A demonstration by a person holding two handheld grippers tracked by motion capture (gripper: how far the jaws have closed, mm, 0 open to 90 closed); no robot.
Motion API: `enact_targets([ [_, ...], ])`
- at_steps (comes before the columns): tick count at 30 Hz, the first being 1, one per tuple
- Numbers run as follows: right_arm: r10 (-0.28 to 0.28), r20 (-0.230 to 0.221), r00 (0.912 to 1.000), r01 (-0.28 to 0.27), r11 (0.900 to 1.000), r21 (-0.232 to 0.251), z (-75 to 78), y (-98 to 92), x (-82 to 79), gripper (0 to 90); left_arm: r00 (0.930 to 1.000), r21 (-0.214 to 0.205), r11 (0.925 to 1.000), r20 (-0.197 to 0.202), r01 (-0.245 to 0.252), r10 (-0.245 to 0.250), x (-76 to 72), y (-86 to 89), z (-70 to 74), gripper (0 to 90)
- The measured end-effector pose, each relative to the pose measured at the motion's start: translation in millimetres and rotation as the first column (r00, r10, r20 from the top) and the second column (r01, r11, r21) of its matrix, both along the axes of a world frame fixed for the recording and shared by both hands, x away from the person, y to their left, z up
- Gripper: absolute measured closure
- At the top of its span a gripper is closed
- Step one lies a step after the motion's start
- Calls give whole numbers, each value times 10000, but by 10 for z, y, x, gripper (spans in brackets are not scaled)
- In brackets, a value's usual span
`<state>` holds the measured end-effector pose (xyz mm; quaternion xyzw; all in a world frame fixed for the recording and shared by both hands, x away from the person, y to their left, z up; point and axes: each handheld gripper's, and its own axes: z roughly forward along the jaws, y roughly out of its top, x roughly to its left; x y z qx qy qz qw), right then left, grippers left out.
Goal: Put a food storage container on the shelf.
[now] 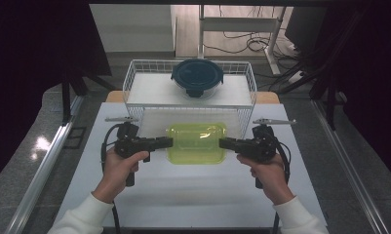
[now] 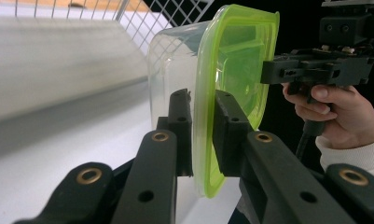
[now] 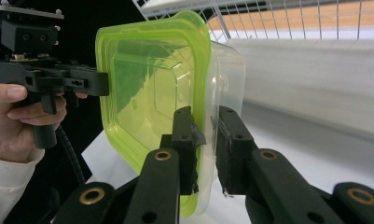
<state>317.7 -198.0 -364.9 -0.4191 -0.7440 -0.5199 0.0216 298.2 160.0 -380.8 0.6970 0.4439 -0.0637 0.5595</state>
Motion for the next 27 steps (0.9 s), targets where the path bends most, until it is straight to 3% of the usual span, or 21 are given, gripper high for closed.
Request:
enact_targets([
  [11,-23,493,9988,23,10000,2,342,13,139,778,9990,11,10000,435,-44,43,138,3,334,792],
  [27,-107,761,9970,106,9999,18,539,32,266,775,9981,-17,10000,608,-98,99,313,20,504,796],
])
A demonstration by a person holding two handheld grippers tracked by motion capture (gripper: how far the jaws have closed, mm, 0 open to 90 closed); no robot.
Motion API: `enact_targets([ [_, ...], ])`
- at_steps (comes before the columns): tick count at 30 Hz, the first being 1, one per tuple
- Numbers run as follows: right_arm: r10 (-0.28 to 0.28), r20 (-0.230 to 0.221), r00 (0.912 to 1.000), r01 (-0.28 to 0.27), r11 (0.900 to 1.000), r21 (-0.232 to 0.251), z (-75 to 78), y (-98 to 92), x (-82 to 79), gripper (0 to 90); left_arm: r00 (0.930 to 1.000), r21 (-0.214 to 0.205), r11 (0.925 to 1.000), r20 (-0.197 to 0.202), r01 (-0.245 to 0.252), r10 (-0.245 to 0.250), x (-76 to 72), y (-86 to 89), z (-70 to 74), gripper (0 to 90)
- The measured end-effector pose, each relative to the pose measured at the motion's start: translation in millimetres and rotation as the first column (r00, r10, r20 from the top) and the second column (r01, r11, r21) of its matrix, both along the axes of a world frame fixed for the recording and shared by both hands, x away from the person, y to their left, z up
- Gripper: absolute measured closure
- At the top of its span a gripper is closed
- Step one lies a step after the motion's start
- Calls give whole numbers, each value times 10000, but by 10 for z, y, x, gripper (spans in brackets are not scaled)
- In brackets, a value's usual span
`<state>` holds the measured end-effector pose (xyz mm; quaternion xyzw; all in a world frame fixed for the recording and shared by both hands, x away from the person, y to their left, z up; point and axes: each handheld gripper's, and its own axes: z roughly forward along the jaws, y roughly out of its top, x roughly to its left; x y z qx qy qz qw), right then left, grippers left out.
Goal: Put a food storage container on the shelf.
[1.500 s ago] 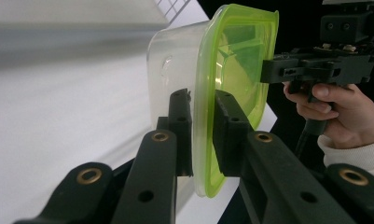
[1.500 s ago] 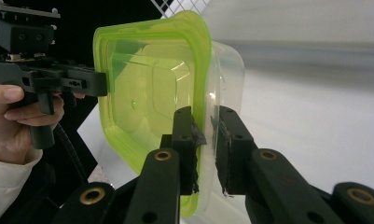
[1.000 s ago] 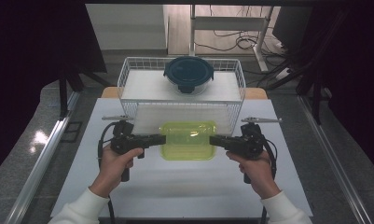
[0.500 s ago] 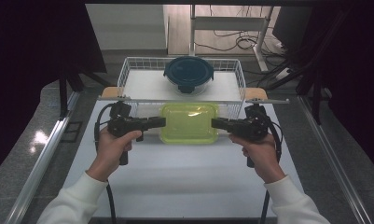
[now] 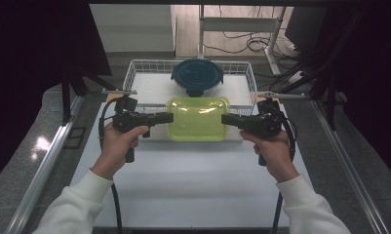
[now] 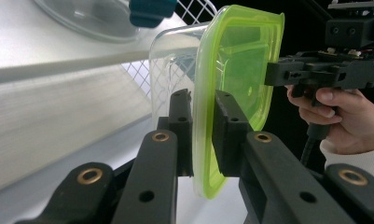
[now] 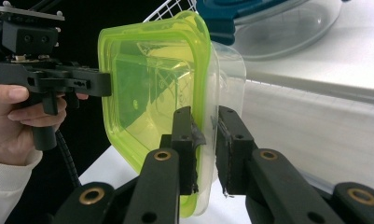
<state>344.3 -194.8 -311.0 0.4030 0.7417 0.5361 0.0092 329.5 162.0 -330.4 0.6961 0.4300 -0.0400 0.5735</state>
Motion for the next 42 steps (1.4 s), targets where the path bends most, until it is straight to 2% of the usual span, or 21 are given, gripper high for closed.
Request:
enact_targets([
  [28,-135,454,9989,127,9998,183,485,78,398,778,9988,176,9998,480,-81,73,400,61,554,796],
  [42,-249,595,9979,228,9991,371,720,103,634,781,9983,251,9993,524,-276,263,621,85,842,797],
])
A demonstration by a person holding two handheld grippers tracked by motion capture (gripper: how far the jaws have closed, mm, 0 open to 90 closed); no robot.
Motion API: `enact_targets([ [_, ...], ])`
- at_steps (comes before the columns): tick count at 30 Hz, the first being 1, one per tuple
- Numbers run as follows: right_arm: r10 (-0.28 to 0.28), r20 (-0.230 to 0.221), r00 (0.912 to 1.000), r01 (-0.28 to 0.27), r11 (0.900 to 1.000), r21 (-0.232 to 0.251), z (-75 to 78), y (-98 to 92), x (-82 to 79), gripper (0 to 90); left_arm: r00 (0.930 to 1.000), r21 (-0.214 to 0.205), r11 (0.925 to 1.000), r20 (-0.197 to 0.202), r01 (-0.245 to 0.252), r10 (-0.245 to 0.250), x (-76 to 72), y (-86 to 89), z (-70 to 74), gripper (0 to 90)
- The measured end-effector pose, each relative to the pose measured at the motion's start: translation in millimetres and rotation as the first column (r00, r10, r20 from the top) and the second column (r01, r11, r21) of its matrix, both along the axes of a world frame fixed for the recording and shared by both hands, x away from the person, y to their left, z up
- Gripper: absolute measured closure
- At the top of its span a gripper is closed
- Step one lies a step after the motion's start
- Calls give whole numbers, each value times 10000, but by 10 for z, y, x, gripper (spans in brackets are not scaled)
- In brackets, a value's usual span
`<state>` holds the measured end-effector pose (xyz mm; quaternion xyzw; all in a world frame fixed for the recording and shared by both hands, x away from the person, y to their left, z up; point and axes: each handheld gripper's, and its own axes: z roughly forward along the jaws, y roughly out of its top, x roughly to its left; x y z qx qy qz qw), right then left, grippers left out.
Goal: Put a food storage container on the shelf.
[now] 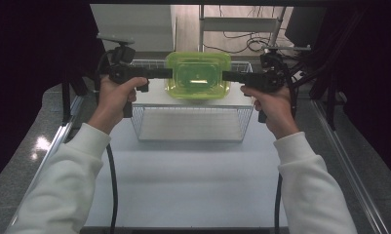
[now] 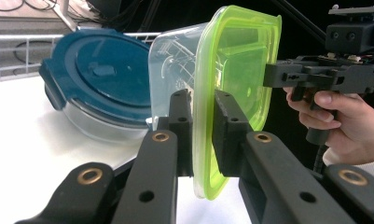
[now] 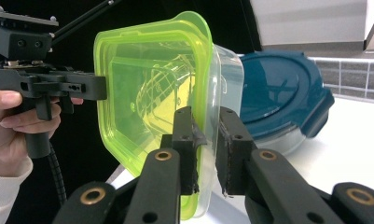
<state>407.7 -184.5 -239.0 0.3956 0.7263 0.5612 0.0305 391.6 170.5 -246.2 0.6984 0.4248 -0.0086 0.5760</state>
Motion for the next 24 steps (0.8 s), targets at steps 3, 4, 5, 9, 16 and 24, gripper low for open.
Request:
enact_targets([
  [3,-7,20,10000,7,10000,88,44,9,44,781,10000,-6,10000,40,-7,8,45,7,53,797],
  [4,-23,28,10000,23,9999,106,59,10,63,782,10000,-39,10000,37,-59,59,55,2,65,797],
  [5,-21,31,10000,21,10000,97,67,7,80,781,10000,-17,10000,62,-48,48,65,1,71,797],
  [9,-61,-45,10000,62,9998,179,85,8,135,782,10000,-113,9999,-23,-94,94,126,-4,83,797],
  [16,-367,-283,9989,375,9989,279,75,5,298,783,9994,-105,9998,-291,-175,172,306,-22,90,798],
  [24,-509,-766,9958,543,9976,431,20,-18,459,782,9969,-239,9994,-739,-269,251,471,-40,23,800],
])
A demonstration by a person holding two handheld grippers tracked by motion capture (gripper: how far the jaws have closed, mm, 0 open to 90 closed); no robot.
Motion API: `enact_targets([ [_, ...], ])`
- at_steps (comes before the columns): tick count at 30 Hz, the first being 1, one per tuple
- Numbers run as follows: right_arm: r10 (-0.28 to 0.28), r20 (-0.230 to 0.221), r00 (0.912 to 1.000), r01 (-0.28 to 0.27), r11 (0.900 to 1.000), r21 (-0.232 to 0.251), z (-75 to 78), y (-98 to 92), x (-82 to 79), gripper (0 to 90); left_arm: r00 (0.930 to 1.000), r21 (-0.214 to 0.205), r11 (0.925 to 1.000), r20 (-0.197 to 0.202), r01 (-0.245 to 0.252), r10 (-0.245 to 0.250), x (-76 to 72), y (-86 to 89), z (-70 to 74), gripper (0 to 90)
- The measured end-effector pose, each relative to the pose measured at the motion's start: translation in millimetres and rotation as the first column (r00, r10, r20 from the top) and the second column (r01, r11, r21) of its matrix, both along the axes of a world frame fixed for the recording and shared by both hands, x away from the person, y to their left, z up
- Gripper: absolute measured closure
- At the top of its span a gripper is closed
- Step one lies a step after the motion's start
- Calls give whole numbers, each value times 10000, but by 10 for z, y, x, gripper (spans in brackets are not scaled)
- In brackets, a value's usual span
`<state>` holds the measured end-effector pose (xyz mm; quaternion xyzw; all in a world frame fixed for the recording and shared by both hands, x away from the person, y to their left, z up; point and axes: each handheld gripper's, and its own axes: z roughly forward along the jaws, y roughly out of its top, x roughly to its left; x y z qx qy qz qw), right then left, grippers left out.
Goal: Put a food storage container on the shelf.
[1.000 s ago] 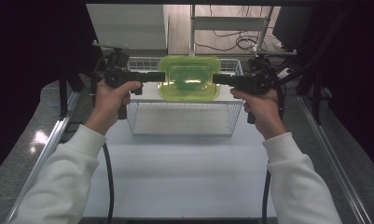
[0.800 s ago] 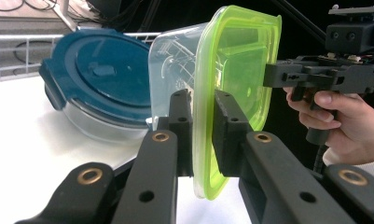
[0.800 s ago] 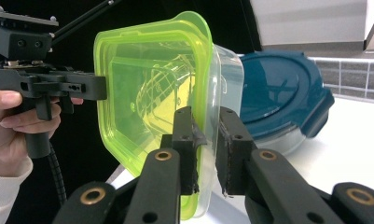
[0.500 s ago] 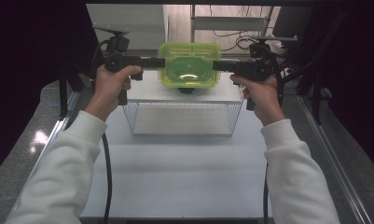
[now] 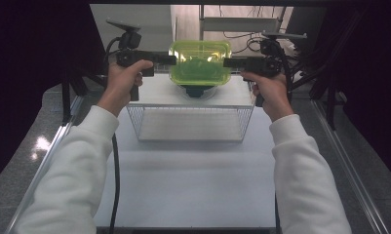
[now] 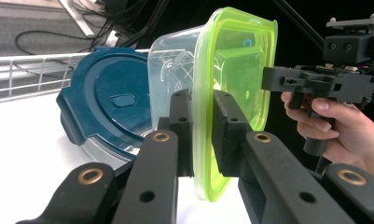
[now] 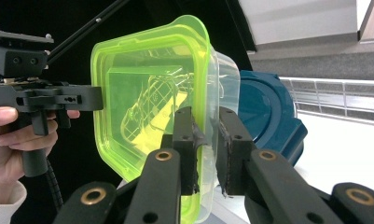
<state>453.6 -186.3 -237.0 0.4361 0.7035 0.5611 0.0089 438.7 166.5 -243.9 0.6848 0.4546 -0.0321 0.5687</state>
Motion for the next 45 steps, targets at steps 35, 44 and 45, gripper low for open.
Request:
enact_targets([
  [35,-522,-2577,9648,1005,9789,1780,-395,33,580,599,9804,-1309,9872,-1857,-907,655,603,54,-394,671],
  [44,-1224,-1860,9749,1499,9786,1413,-287,9,463,234,9831,-1066,9803,-949,-1664,1566,496,108,-310,344],
  [45,-1269,-1798,9755,1521,9792,1341,-277,-9,445,216,9842,-945,9816,-783,-1659,1588,465,114,-297,338],
])
